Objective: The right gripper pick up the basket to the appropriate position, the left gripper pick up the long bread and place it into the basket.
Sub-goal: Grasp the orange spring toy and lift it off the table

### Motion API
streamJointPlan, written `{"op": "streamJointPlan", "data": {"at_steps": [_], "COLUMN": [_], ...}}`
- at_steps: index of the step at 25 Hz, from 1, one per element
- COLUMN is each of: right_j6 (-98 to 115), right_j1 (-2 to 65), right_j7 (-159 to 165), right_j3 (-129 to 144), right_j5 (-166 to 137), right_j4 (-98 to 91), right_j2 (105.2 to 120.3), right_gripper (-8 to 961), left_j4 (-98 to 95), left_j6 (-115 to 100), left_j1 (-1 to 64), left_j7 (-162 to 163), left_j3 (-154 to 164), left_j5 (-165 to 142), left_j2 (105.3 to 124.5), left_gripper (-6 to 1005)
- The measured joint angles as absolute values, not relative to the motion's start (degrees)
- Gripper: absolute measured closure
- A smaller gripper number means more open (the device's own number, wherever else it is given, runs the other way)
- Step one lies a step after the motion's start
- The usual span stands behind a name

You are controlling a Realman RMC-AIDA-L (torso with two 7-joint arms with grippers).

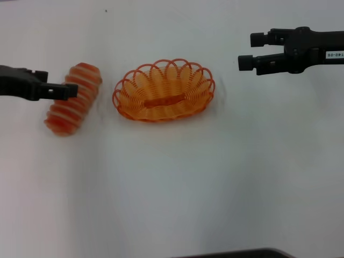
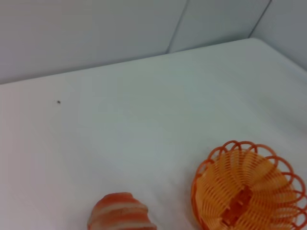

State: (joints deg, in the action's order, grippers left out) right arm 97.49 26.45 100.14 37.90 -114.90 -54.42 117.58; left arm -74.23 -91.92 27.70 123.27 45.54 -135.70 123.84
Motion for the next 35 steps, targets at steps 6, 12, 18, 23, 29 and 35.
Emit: {"op": "streamJointPlan", "data": {"at_steps": [6,12,18,23,29,35], "right_j6": [97.84,99.21,99.30,99.34,99.40,99.34], "right_j1": [25.85,25.38,25.45,25.66,25.85,25.84], "right_j7": [98.76,96.17,96.04,96.00,96.02,96.40], "right_j3": [37.46,37.56,37.59,37.68,37.71,37.71], "right_j5": [-115.07,-115.13,-115.16,-115.16,-115.16,-115.13], "right_j4": [-53.72,-53.21,-52.90,-52.51,-52.22,-52.20], "right_j2": [117.83,118.25,118.81,118.99,119.00,118.96], "right_gripper": [-5,-5,-5,-5,-5,-5], "left_j4": [-70.05,-65.70,-63.22,-62.24,-62.63,-62.40], "left_j6": [-80.29,-71.39,-66.51,-64.73,-63.24,-63.34], "left_j1": [28.37,28.71,29.15,29.22,28.51,28.50], "left_j7": [127.21,127.65,129.00,129.47,129.53,129.13], "left_j3": [54.89,58.19,62.62,64.43,64.52,64.51], "left_j5": [-137.97,-139.54,-141.68,-142.12,-142.47,-142.47], "left_j2": [123.87,123.92,124.06,124.07,124.10,123.97], "left_gripper": [161,165,169,173,177,434]}}
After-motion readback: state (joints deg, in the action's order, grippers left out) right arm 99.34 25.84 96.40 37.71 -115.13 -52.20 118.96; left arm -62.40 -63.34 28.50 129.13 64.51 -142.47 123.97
